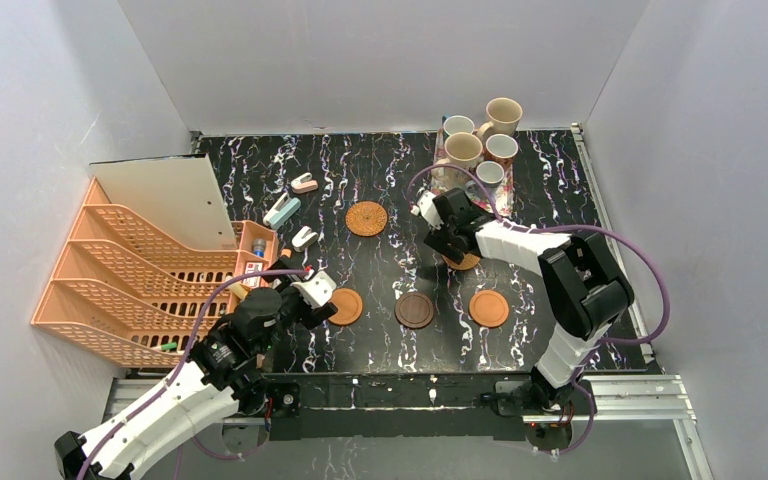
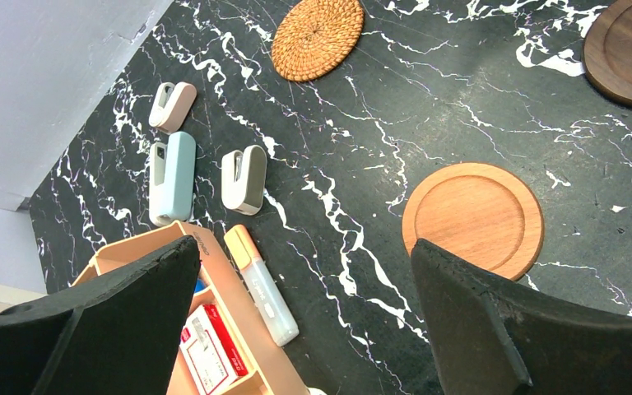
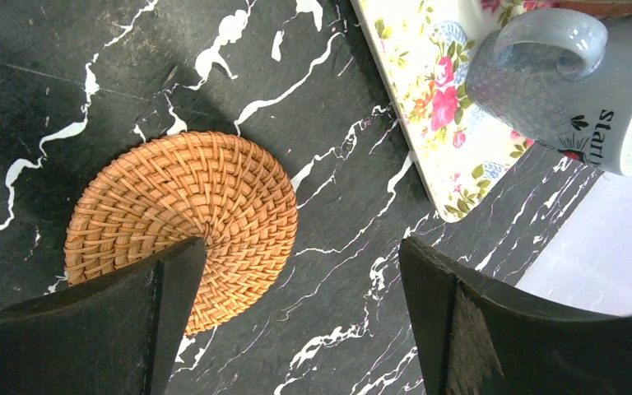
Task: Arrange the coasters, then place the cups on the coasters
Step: Move the coaster to the center of the board.
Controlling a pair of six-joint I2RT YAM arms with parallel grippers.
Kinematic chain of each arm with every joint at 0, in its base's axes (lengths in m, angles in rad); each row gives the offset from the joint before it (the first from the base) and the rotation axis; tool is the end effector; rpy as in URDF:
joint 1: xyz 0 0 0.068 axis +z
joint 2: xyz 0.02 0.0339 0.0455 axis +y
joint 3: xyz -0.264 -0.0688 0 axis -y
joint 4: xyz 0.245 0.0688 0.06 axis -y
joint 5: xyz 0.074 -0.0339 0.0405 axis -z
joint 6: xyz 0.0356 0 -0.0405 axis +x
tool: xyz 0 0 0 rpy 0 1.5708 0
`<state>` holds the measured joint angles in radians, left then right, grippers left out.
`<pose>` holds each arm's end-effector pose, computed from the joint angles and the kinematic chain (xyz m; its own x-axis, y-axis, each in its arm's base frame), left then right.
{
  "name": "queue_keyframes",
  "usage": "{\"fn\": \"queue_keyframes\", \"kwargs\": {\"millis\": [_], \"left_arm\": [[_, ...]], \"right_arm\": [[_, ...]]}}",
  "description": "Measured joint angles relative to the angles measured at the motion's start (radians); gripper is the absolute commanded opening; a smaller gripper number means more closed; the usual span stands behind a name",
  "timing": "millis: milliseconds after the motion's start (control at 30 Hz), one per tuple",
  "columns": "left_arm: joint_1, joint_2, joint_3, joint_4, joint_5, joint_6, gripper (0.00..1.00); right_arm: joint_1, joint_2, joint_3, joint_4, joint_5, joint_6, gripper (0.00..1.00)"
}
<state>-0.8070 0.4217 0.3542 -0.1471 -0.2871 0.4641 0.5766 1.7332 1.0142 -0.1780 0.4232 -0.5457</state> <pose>0.0995 -0.0893 0.2419 0.0927 0.5239 -0.8467 0.5142 0.7030 0.4913 0.3039 0.1802 0.1746 -0.4135 -0.8334 -0.3668 -0.5813 0.5516 -0.5982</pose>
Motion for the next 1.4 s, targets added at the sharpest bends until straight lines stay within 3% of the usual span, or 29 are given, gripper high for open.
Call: {"fn": "queue_keyframes", "kwargs": {"millis": [1133,1400], "left_arm": [[0.0,0.013,0.0,0.002,0.0,0.004,0.98],[0.0,0.058,-0.001,0.045,-0.011,0.021,0.98]], "right_arm": [[0.059,0.002,0.004,0.076,-0.011,0.039,0.98],[0.059,-0.238,0.007,0.044,-0.024,0.054,0.98]]}}
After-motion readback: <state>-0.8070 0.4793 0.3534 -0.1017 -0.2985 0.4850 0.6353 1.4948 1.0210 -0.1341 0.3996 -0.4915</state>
